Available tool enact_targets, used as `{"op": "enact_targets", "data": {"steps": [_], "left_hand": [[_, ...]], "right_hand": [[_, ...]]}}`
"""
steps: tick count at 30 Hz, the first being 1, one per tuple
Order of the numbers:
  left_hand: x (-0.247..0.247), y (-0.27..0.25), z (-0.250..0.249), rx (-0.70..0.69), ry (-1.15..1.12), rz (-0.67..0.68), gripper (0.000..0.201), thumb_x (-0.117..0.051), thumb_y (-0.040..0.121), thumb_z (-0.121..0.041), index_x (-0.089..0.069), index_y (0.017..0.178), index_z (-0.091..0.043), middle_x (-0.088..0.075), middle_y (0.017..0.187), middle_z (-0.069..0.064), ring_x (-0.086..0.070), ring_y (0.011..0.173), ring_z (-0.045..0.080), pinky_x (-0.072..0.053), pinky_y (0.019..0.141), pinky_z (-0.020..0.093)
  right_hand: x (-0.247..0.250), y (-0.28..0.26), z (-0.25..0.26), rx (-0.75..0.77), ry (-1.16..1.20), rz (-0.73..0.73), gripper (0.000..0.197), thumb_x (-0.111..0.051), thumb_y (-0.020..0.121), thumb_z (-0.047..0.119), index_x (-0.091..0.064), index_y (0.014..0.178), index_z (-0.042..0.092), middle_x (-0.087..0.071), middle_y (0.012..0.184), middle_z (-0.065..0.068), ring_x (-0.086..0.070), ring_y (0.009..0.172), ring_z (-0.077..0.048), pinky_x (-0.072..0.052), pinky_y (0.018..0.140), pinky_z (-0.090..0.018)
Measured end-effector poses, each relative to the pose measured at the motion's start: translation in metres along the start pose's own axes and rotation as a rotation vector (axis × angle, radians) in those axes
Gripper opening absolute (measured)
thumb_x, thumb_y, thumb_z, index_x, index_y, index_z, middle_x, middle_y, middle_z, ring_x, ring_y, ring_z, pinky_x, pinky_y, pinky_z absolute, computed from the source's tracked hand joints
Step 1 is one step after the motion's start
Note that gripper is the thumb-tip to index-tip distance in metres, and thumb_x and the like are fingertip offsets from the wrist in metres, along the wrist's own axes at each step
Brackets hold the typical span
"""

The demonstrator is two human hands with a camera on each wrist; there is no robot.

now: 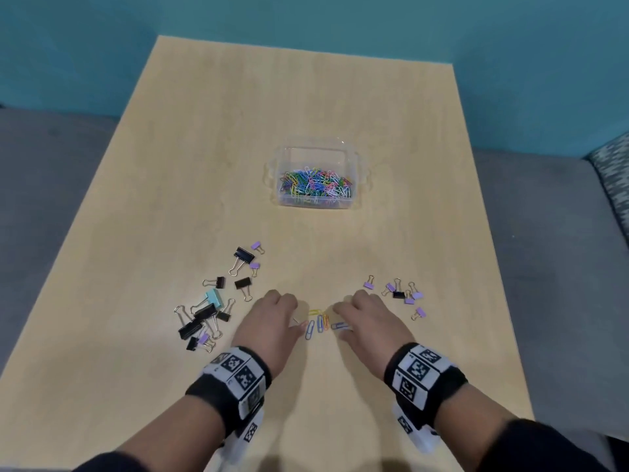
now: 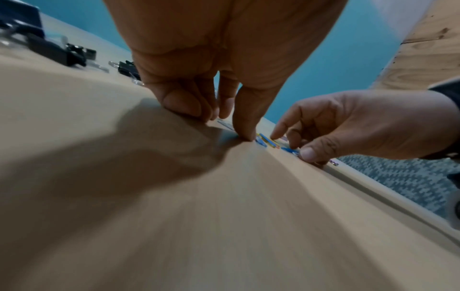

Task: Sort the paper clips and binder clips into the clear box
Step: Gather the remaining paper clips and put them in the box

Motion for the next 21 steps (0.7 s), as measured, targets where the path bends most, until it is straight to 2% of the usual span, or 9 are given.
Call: {"op": "enact_targets", "data": {"steps": [2, 4, 7, 10, 13, 16, 17, 19, 21], "left_hand": [[0.000, 0.005, -0.005, -0.083, 0.034, -0.014, 0.037, -0.065, 0.083, -0.033, -0.055, 0.117, -0.023, -0.048, 0.105, -0.001, -0.049, 0.097, 0.021, -0.044, 0.079, 0.031], [-0.002, 0.006, -0.011, -0.182, 0.096, 0.011, 0.044, -0.072, 0.078, -0.024, -0.057, 0.120, -0.026, -0.051, 0.102, 0.002, -0.051, 0.091, 0.025, -0.046, 0.073, 0.035], [-0.004, 0.005, -0.015, -0.274, 0.152, 0.022, 0.041, -0.078, 0.070, -0.016, -0.065, 0.108, -0.026, -0.051, 0.087, 0.001, -0.051, 0.074, 0.025, -0.047, 0.058, 0.034], [-0.002, 0.001, -0.008, -0.271, 0.146, 0.029, 0.033, -0.074, 0.074, -0.015, -0.067, 0.104, -0.026, -0.050, 0.088, -0.001, -0.050, 0.075, 0.023, -0.049, 0.061, 0.035], [-0.004, -0.004, -0.005, -0.326, 0.170, 0.067, 0.054, -0.063, 0.075, -0.003, -0.059, 0.119, -0.034, -0.047, 0.089, -0.002, -0.047, 0.073, 0.021, -0.044, 0.055, 0.031], [-0.010, -0.002, -0.005, -0.382, 0.285, 0.092, 0.062, -0.062, 0.067, 0.002, -0.059, 0.115, -0.038, -0.043, 0.083, -0.004, -0.044, 0.067, 0.018, -0.034, 0.044, 0.026], [-0.010, 0.000, -0.005, -0.378, 0.299, 0.085, 0.058, -0.065, 0.067, 0.000, -0.061, 0.111, -0.037, -0.043, 0.082, -0.004, -0.044, 0.066, 0.018, -0.035, 0.043, 0.026], [-0.008, 0.002, -0.004, -0.335, 0.258, 0.093, 0.042, -0.069, 0.072, -0.006, -0.063, 0.102, -0.034, -0.045, 0.082, -0.005, -0.048, 0.069, 0.018, -0.043, 0.048, 0.028], [-0.002, 0.003, -0.003, -0.256, 0.139, 0.092, 0.026, -0.065, 0.084, -0.020, -0.062, 0.107, -0.031, -0.049, 0.090, -0.004, -0.053, 0.081, 0.020, -0.048, 0.065, 0.032]], "right_hand": [[0.001, 0.008, 0.004, 0.034, -0.021, -0.022, 0.044, -0.062, 0.083, 0.020, -0.047, 0.124, 0.027, -0.045, 0.108, 0.000, -0.042, 0.096, -0.023, -0.043, 0.072, -0.032], [0.001, 0.010, 0.007, 0.080, -0.057, -0.027, 0.051, -0.065, 0.080, 0.016, -0.046, 0.126, 0.028, -0.045, 0.101, 0.000, -0.042, 0.089, -0.023, -0.044, 0.064, -0.033], [0.000, 0.006, 0.009, 0.131, -0.120, -0.019, 0.039, -0.066, 0.078, 0.011, -0.056, 0.113, 0.026, -0.044, 0.092, 0.000, -0.043, 0.080, -0.022, -0.030, 0.053, -0.028], [0.000, 0.000, 0.004, 0.135, -0.129, 0.003, 0.032, -0.061, 0.083, 0.011, -0.057, 0.112, 0.024, -0.045, 0.094, 0.000, -0.047, 0.083, -0.023, -0.031, 0.053, -0.028], [0.000, -0.009, 0.005, 0.181, -0.137, 0.036, 0.062, -0.060, 0.075, 0.004, -0.046, 0.128, 0.032, -0.045, 0.094, 0.001, -0.045, 0.079, -0.020, -0.026, 0.051, -0.025], [-0.002, -0.009, 0.005, 0.224, -0.252, 0.058, 0.071, -0.067, 0.060, 0.002, -0.052, 0.121, 0.033, -0.043, 0.087, 0.003, -0.042, 0.071, -0.016, -0.008, 0.047, -0.019], [-0.002, -0.006, 0.003, 0.215, -0.260, 0.053, 0.066, -0.069, 0.059, 0.002, -0.054, 0.116, 0.031, -0.043, 0.086, 0.003, -0.042, 0.070, -0.016, -0.009, 0.046, -0.019], [-0.001, -0.003, 0.000, 0.200, -0.211, 0.059, 0.049, -0.070, 0.066, 0.003, -0.056, 0.109, 0.025, -0.044, 0.088, 0.002, -0.045, 0.074, -0.018, -0.023, 0.048, -0.023], [0.003, -0.002, -0.005, 0.149, -0.096, 0.068, 0.032, -0.060, 0.083, 0.009, -0.055, 0.113, 0.020, -0.047, 0.096, 0.000, -0.050, 0.085, -0.023, -0.032, 0.060, -0.026]]}}
Point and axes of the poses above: each hand's wrist, its own y-axis towards the middle knuckle, its own x-axis out of the back of the hand, z = x × y, the point moved 6 cm from there along y, towards the middle knuckle
